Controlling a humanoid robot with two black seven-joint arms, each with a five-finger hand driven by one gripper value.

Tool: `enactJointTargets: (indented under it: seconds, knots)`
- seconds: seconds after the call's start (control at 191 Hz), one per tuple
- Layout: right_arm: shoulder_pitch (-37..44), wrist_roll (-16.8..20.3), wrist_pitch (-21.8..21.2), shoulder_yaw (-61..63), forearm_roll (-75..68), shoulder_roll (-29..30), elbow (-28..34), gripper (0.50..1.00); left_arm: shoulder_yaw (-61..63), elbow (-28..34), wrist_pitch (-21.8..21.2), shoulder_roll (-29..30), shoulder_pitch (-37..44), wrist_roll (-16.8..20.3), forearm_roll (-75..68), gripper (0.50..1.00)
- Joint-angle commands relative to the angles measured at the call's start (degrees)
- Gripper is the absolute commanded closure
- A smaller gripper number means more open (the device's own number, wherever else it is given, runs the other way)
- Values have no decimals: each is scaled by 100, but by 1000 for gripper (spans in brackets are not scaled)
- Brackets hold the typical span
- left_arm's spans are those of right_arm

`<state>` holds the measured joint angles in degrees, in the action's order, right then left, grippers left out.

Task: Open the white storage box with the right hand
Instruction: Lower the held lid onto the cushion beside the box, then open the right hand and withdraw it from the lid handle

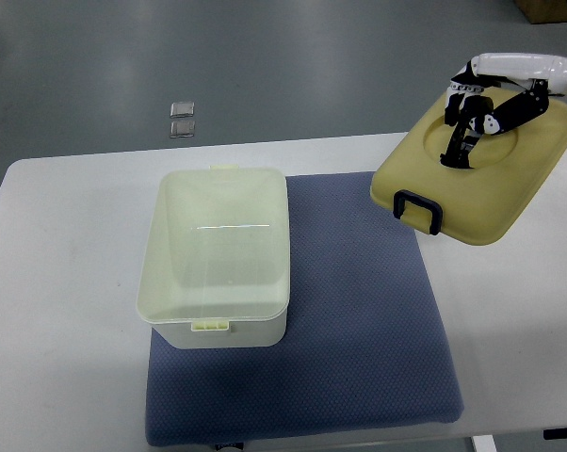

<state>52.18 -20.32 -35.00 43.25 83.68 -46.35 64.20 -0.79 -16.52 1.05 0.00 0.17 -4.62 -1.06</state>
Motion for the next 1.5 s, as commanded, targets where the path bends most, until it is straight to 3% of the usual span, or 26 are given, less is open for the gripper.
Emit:
enactJointTargets:
  seconds: [0.0,0.256,0.806,1.198,1.444,1.455,1.46,1.465,1.47,1.475,1.481,1.486,1.491,1.496]
  knots:
    - [-243,-7,0,-10,8,56,-13,1000,0,17,0,0,0,-4,0,500]
    - [-735,-7,0,-502,17,425,-13,1000,-9,44,0,0,0,-4,0,500]
    - [-779,20,187,-590,61,1506,58,1000,-17,52,0,0,0,-4,0,500]
    - [-814,28,573,-581,52,1840,66,1000,-17,52,0,0,0,-4,0,500]
    - [-920,37,591,-590,52,1875,5,1000,-9,52,0,0,0,-4,0,500]
    - [-920,37,600,-590,61,1875,5,989,-9,52,0,0,0,-4,0,500]
    - [-920,37,600,-590,52,1884,-4,917,-9,52,0,0,0,-4,0,500]
    - [-920,37,600,-590,52,1884,-4,916,-9,52,0,0,0,-4,0,500]
    - [-929,37,600,-581,52,1884,-13,831,-9,44,0,0,0,-4,0,500]
    - [-929,37,600,-581,52,1884,-13,830,-9,44,0,0,0,-4,0,500]
    - [-937,37,608,-581,61,1884,-21,749,-9,44,0,0,0,-4,0,500]
    - [-937,37,609,-581,61,1884,-22,748,-9,44,0,0,0,-4,0,500]
    - [-937,37,626,-581,52,1884,-22,687,-9,44,0,0,0,-4,0,500]
    - [-937,37,626,-581,52,1884,-22,687,-9,44,0,0,0,-4,0,500]
